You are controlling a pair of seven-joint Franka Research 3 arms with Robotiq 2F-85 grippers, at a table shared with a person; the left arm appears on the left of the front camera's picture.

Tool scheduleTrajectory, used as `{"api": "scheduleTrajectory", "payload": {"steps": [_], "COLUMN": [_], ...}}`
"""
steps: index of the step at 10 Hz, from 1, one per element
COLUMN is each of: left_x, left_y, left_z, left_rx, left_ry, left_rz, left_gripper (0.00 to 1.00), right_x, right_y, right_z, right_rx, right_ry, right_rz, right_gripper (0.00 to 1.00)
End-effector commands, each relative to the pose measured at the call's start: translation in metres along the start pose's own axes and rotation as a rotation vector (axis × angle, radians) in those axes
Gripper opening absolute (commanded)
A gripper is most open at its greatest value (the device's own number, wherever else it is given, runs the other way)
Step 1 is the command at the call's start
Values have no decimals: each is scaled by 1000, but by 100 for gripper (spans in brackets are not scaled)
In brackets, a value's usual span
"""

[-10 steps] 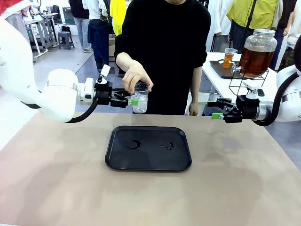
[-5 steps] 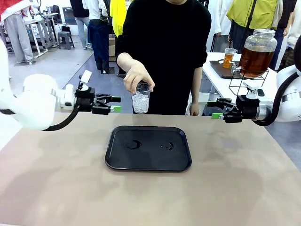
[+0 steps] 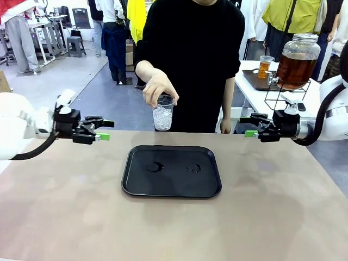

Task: Pour the drink into the iced cup.
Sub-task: Open the gripper to release the iced cup you were holding.

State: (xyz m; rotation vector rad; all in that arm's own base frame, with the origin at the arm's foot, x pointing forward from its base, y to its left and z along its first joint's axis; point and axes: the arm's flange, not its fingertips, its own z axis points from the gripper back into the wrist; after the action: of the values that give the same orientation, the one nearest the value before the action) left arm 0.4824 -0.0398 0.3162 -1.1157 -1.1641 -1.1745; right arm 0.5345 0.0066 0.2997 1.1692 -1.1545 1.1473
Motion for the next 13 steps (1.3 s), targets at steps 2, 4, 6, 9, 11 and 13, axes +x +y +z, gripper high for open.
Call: {"api": "scheduleTrajectory", "payload": {"steps": [2, 4, 6, 9, 11, 13], "left_x": [0, 0, 0, 0, 0, 0], "left_y": [0, 0, 0, 0, 0, 0], "left_z": [0, 0, 0, 0, 0, 0], "left_rx": [0, 0, 0, 0, 0, 0], "left_ry": [0, 0, 0, 0, 0, 0], "left_rz": [0, 0, 0, 0, 0, 0], "left_gripper": [100, 100, 100, 100, 100, 100], "right_x": [3, 3, 3, 3, 3, 3], "right_y": [-1, -1, -1, -1, -1, -1], "right_z": [-2, -2, -2, -2, -2, -2], "right_rx": [4, 4, 4, 4, 4, 4], "right_ry": [1, 1, 1, 1, 1, 1], "right_rz": [3, 3, 3, 3, 3, 3], "right_gripper": [100, 100, 100, 100, 100, 100]}}
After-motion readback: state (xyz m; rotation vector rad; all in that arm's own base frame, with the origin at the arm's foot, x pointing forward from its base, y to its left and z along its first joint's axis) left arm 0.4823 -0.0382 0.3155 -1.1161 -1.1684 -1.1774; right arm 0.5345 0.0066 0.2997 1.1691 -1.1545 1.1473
